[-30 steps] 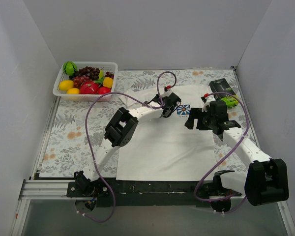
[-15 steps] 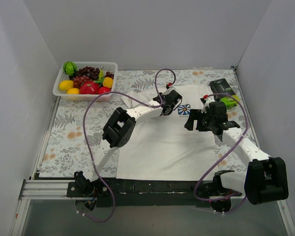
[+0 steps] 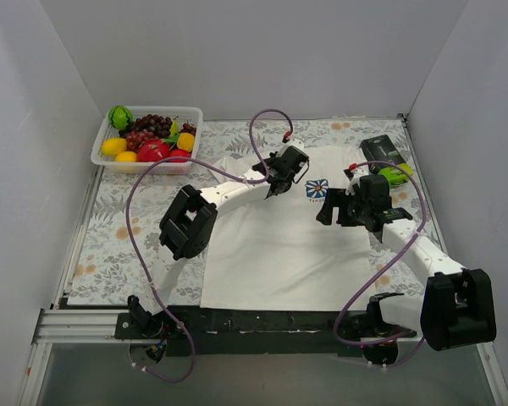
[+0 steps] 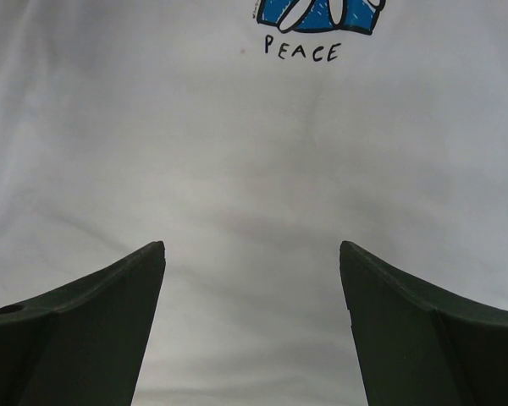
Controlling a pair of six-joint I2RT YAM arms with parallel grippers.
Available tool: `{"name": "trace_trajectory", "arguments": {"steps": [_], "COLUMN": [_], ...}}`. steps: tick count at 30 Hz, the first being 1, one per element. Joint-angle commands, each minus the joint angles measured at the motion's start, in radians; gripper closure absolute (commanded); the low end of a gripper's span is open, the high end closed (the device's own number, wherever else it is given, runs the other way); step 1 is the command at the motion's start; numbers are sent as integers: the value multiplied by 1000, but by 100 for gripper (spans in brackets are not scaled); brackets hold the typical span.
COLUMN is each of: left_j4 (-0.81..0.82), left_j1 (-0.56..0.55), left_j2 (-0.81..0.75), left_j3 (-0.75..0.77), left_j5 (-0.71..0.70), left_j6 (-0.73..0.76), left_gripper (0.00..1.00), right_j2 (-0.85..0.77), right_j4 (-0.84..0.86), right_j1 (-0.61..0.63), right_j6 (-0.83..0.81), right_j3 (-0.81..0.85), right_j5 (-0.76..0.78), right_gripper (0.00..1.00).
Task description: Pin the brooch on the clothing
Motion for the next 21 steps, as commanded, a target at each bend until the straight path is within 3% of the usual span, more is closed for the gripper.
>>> {"name": "trace_trajectory", "arguments": {"steps": [1, 10, 21], "left_j4": [60, 16, -23], "left_j1": [15, 40, 60], "left_j2": [-119, -72, 11], "left_j3": [-44, -50, -35], "left_j5": [66, -92, -183], "left_j6": [-41, 52, 118], "left_gripper": [100, 100, 100], "right_j2": [13, 18, 16], "right_j4": [37, 42, 40], "right_j1": [-5, -4, -5], "right_j6": [10, 5, 4], "right_j3": [-7, -8, -14], "right_j5": [-26, -35, -45], "right_gripper": [10, 10, 10]}}
